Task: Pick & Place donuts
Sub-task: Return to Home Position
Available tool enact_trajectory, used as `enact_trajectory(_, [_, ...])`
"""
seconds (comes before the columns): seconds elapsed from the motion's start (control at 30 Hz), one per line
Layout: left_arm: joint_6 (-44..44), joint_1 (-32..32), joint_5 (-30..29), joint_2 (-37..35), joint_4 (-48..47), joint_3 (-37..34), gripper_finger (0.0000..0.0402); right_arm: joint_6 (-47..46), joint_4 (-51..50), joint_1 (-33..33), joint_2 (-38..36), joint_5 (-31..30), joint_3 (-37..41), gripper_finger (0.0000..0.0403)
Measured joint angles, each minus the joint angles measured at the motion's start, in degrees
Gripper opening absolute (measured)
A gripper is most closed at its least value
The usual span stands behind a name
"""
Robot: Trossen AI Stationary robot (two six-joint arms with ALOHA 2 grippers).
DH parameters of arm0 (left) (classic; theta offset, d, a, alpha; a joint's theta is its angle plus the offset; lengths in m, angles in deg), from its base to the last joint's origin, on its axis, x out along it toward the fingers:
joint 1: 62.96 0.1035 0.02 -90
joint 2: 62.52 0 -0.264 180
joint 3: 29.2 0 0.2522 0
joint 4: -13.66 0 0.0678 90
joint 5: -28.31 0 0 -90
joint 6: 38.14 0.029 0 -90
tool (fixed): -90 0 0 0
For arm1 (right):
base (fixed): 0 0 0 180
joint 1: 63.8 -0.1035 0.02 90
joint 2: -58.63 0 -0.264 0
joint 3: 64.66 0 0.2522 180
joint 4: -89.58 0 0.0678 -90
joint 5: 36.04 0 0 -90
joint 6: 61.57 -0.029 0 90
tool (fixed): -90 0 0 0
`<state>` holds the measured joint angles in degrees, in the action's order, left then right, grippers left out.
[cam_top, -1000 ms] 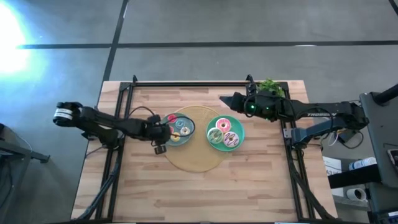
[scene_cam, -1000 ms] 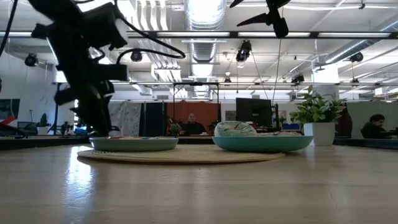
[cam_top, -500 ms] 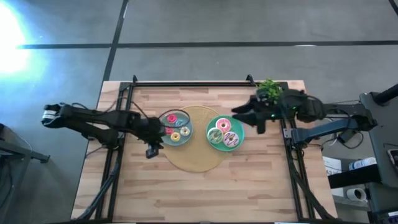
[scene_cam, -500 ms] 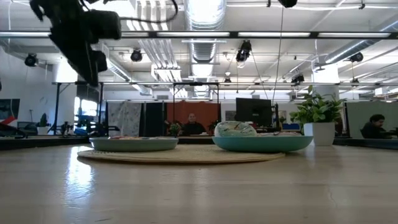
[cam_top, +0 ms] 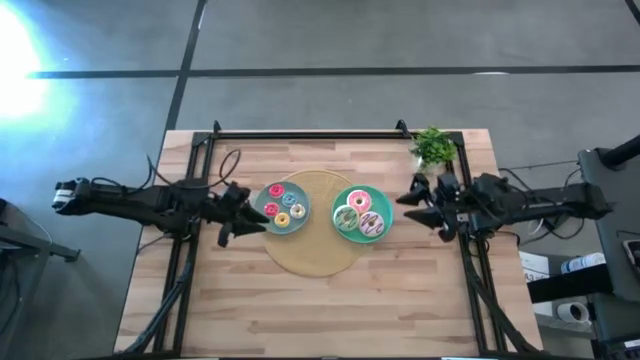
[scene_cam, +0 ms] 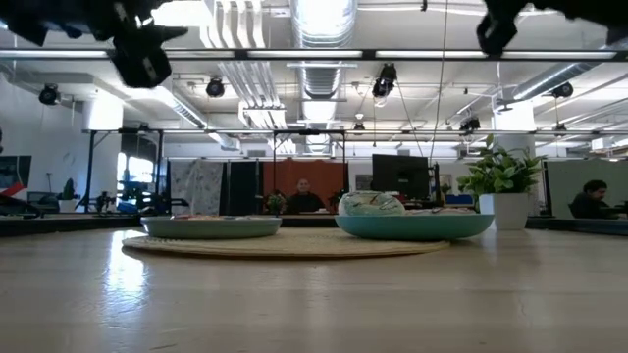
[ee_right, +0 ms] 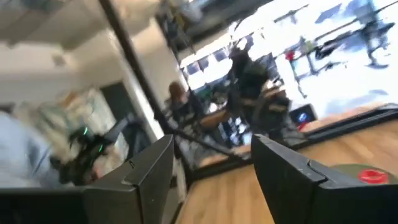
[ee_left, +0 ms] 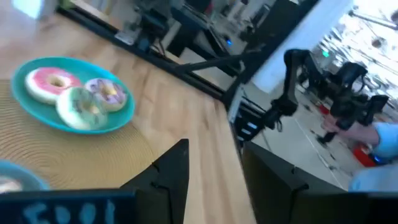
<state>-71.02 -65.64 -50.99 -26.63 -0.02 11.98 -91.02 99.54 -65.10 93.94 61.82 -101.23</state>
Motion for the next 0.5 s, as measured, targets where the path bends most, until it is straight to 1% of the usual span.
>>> enact_trajectory(0.07, [-0.59,0.07,-0.99,-2.24,0.55,-2.97,0.0124,-0.60,3.95,0.79,-3.34,-0.34,5.00,0.0208])
enact_trajectory(0.2, [-3.95,0.07,-2.77,-5.43,1.09,-8.04,0.0124,-3.12,5.59,1.40,-10.41,-1.68,12.82,0.0208])
enact_trajectory(0.3, [-5.70,0.07,-4.45,-6.78,3.15,-11.00,0.0124,-3.76,5.66,1.58,-15.35,-5.29,16.98,0.0208])
enact_trajectory(0.43, [-6.05,0.07,-5.33,-7.54,7.10,-13.54,0.0124,-3.76,4.87,1.53,-20.21,-5.19,22.27,0.0208])
enact_trajectory(0.5, [-5.72,0.07,-5.36,-7.73,7.49,-13.82,0.0124,-3.55,-1.42,1.50,-21.64,-5.07,22.09,0.0208])
